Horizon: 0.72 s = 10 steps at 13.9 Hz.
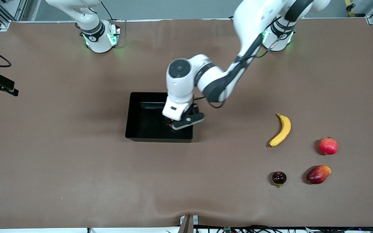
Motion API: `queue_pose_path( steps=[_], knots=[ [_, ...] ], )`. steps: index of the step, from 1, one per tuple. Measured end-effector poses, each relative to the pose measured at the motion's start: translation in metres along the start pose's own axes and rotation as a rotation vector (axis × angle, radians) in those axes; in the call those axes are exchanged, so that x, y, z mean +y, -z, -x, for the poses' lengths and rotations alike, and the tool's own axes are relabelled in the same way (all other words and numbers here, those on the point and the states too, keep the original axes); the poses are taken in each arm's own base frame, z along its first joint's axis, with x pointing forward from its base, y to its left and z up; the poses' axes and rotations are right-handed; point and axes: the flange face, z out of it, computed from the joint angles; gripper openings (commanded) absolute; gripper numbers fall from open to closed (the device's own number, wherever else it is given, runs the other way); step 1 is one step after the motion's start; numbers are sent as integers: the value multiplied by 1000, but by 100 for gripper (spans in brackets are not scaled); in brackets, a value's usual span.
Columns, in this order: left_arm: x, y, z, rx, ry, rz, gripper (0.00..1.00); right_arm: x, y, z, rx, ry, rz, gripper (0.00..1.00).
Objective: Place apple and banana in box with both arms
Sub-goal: 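Move the left gripper over the yellow banana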
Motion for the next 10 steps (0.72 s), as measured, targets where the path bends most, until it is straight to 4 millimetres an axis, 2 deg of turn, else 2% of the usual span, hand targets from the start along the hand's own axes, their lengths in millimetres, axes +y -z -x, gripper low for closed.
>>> queue_pose_path(
  steps=[1,3,5,7,10],
  knots=[
    [-20,31,-28,-10,-8,-22,100,0,0,1,-7,-2,-1,100],
    [-67,74,-77,-34,-76,-90,100,-1,1,2,-13,-3,-2,100],
    [-113,87,-118,-65,-151,-137,100,-1,2,3,-16,-4,-3,100],
    [-160,71,-148,-106,-238,-179,100,0,1,3,-18,-5,-3,100],
    [-247,23,-189,-96,-420,-148,100,0,1,4,-19,-6,-4,100]
  ],
)
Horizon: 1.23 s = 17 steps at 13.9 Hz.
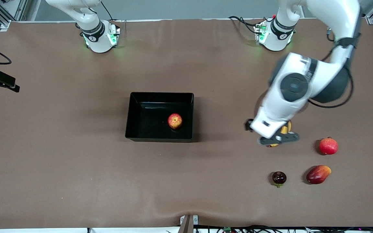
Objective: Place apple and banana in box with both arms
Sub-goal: 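Move the left gripper over the yellow banana, then lower the left gripper and grasp the banana by its middle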
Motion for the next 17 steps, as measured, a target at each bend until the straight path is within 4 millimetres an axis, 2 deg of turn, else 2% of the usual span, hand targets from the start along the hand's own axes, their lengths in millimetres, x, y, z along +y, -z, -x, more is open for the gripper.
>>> queue_pose_path(
  steps=[1,3,6,8,10,11,13,17],
  knots=[
    [-31,-21,5,13,-63,5,100,-1,0,0,-4,2,-1,100],
    [-78,-53,16,10,-194,6,100,-4,4,2,-13,7,-2,100],
    [-122,-89,22,-13,-381,12,100,-10,11,7,-31,-11,-5,100],
    [-135,-117,24,-1,-449,24,100,-20,12,7,-38,-46,3,100],
    [-137,-147,28,17,-486,39,89,-27,11,6,-43,-60,26,100],
    [-135,-159,30,29,-506,45,88,-28,11,7,-52,-64,30,100],
    [-135,-176,32,44,-534,54,88,-27,12,10,-64,-66,34,100],
    [-152,-201,34,34,-563,65,87,-25,20,11,-55,-71,37,100]
  ],
)
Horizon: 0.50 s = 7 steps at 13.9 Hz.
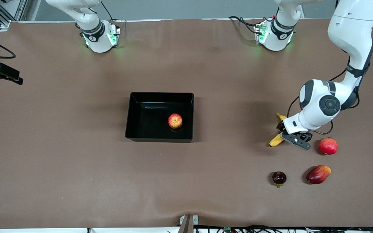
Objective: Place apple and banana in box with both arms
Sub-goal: 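Lower the left gripper and grasp the banana by its middle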
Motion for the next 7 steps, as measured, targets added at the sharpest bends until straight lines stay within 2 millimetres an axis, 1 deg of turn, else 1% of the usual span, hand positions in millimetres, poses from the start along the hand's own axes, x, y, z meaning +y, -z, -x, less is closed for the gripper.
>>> queue_pose_path(
  steps=[3,4,5,6,7],
  knots=[
    [2,-19,5,-22,0,19,87,5,0,0,0,-8,-1,100],
    [3,-24,6,-28,0,25,77,5,0,0,0,-9,-1,100],
    [5,-28,7,-33,-1,29,52,6,0,0,-1,-11,-1,100],
    [5,-31,7,-36,-2,32,23,8,0,1,-2,-16,-4,100],
    [6,-33,8,-38,-2,34,4,12,-1,1,-2,-23,-18,100]
  ],
)
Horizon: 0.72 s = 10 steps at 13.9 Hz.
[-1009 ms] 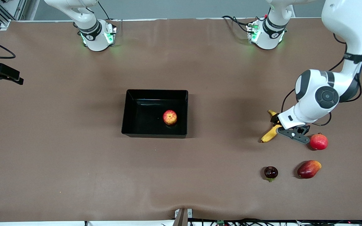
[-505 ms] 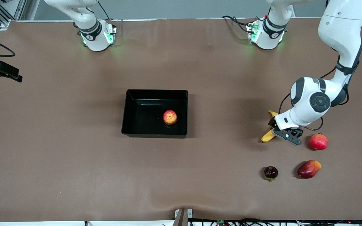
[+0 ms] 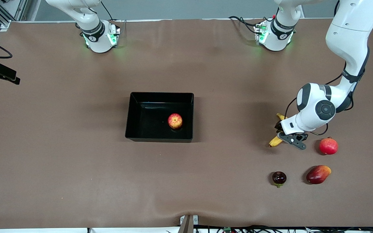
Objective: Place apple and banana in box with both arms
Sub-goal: 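Lower the left gripper and grasp the banana by its middle, then carry the banana over the box with the left gripper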
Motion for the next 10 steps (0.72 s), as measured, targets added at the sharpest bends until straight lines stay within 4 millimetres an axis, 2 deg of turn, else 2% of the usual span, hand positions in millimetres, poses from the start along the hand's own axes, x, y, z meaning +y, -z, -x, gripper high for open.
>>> queue_pose_path(
  steps=[1,5,7,10],
  knots=[
    [1,0,0,0,-1,1,0,4,0,0,0,-9,-27,100],
    [10,10,-10,22,-24,-4,0,12,-1,1,-3,-22,-52,100],
    [31,34,-29,60,-56,-6,0,12,0,1,-2,-23,-53,100],
    [86,90,-64,48,-8,22,0,12,0,1,-2,-24,-54,100]
  ],
)
